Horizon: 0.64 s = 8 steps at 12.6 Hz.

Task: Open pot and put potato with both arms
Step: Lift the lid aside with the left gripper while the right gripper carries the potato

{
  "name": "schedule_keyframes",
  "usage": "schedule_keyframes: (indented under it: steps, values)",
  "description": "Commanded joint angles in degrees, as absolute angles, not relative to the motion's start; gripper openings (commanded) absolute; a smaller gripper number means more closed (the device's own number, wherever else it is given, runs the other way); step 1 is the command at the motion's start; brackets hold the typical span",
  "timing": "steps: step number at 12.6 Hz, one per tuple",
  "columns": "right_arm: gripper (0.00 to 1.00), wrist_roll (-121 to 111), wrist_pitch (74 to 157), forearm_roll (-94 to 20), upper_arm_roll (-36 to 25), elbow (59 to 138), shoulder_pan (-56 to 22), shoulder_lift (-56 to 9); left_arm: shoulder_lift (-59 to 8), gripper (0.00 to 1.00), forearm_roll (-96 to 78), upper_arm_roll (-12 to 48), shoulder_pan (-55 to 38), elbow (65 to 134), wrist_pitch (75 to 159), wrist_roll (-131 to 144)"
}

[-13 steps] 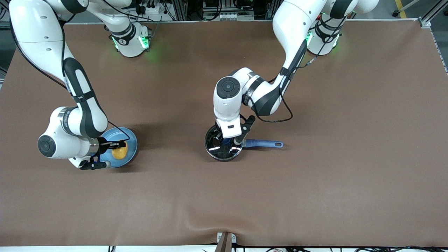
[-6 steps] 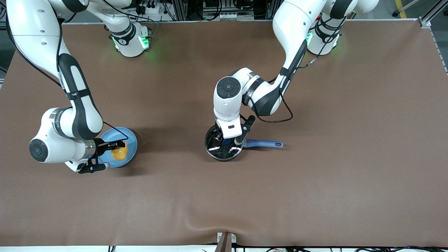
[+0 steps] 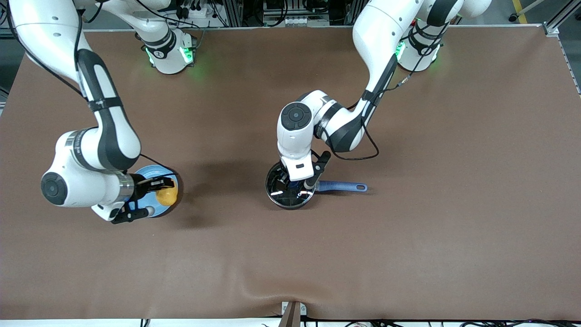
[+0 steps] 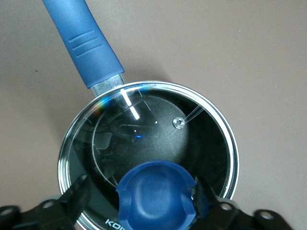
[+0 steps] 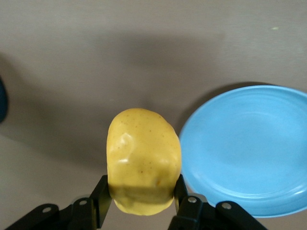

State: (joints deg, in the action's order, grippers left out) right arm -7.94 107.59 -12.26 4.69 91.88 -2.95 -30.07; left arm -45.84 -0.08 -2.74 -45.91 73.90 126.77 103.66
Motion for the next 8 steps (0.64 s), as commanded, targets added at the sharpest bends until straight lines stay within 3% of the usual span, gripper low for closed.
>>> schedule_keyframes:
  steps: [1,2,3,8]
  values:
    - [0.0,-2.2,107.1,-13.2,5.0,92.8,-5.9,-27.5,-46.8,0.52,0.4,-3.1,-46.2,72.2,127.1,104.7]
    - [0.0,-0.3,107.1,-13.2,5.0,92.8,-7.2,-27.1,-46.8,0.11,0.5,-3.2,-46.3,72.2,127.1,104.2]
    - [0.0,1.7,107.1,-13.2,5.0,92.8,-8.3,-26.6,-46.7,0.0,0.5,-3.2,-46.3,72.2,127.1,104.1]
    - [0.0,7.9,107.9,-13.2,5.0,92.5,-13.3,-25.8,-42.4,0.0,0.5,-2.7,-45.7,72.2,126.5,100.5]
